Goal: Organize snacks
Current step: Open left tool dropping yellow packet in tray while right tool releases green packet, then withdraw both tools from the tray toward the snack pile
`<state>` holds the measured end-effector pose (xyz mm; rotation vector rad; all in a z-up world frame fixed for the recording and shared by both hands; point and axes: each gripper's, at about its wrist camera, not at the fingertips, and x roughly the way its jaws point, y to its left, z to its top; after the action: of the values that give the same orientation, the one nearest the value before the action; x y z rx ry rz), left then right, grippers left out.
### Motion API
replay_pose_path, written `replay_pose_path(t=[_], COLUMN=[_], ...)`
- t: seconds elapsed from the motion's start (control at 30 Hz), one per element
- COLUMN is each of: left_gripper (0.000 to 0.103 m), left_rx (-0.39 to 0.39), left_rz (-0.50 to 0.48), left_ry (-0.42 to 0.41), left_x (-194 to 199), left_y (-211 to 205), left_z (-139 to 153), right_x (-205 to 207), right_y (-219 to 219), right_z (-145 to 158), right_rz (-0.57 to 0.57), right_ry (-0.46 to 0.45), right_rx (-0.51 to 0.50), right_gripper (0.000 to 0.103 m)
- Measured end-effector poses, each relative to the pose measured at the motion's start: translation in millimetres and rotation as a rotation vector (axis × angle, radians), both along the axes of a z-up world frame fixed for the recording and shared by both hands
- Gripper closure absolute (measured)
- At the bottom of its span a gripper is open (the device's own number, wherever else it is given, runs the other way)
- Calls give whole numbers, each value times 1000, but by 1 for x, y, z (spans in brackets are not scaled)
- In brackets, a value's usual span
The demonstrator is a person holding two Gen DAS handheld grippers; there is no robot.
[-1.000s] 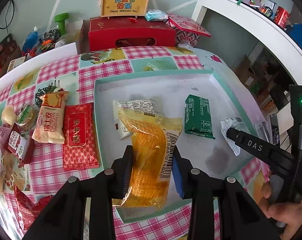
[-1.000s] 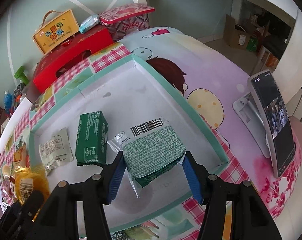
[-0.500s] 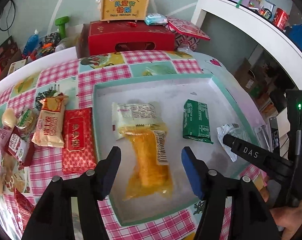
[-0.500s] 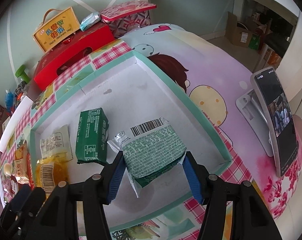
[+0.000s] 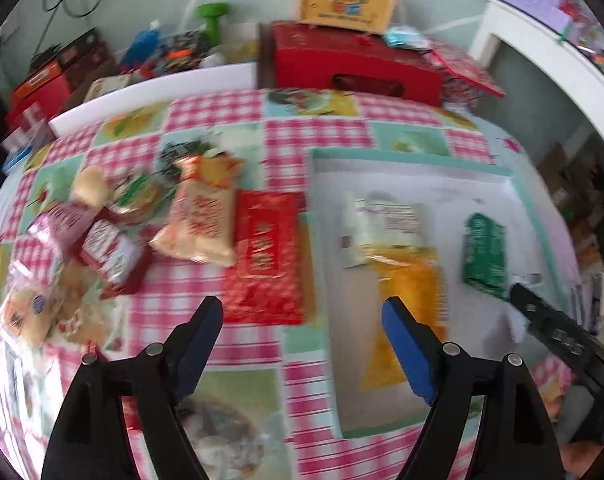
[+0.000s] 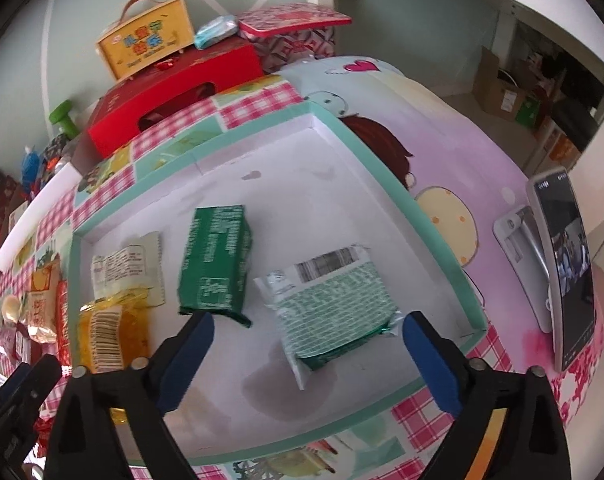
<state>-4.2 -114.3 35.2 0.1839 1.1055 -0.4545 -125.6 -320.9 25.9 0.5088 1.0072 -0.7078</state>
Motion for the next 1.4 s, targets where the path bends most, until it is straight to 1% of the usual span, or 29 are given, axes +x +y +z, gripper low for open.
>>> replay_pose_path(t=[0.03,0.1,0.13,0.23,0.5,0.57,0.7,0.83,0.93,1.03,1.13,1.3,1.4], left_gripper=[20,19,17,17,17,17,17,17,17,17,17,17,17], left_rx=[11,29,32,27,21,39,109,122,110,80,79,61,47], left_rz=[16,50,64,95,102,104,140,187,221,227,241,301,305], left_ry=[-1,-6,-7,-7,-10,-24,-49,-44,-36,-20,-11,-4,10], left_x=[2,6,8,12,15,15,16,21,25,26,27,33,35], left_y=[4,13,17,29,50,58,80,105,122,134,145,168,174], left_z=[-1,-1,-1,1,10,12,12,12,14,13,11,12,10], right_x=[1,2,3,7,21,27,38,51,58,65,68,75,81], right_y=[4,10,14,23,53,64,87,117,137,158,171,188,200], right_z=[3,11,17,26,33,34,33,31,28,25,23,18,14], right_rz=[8,16,26,55,120,153,216,297,349,406,430,450,472], right_ry=[-9,-37,-65,-106,-95,-89,-92,-91,-88,-80,-68,-43,-32], right_rx=[-9,-27,-31,-23,-56,-62,-50,-36,-22,-8,-21,-36,-40], right_gripper=[0,0,0,0,0,0,0,0,0,0,0,0,0])
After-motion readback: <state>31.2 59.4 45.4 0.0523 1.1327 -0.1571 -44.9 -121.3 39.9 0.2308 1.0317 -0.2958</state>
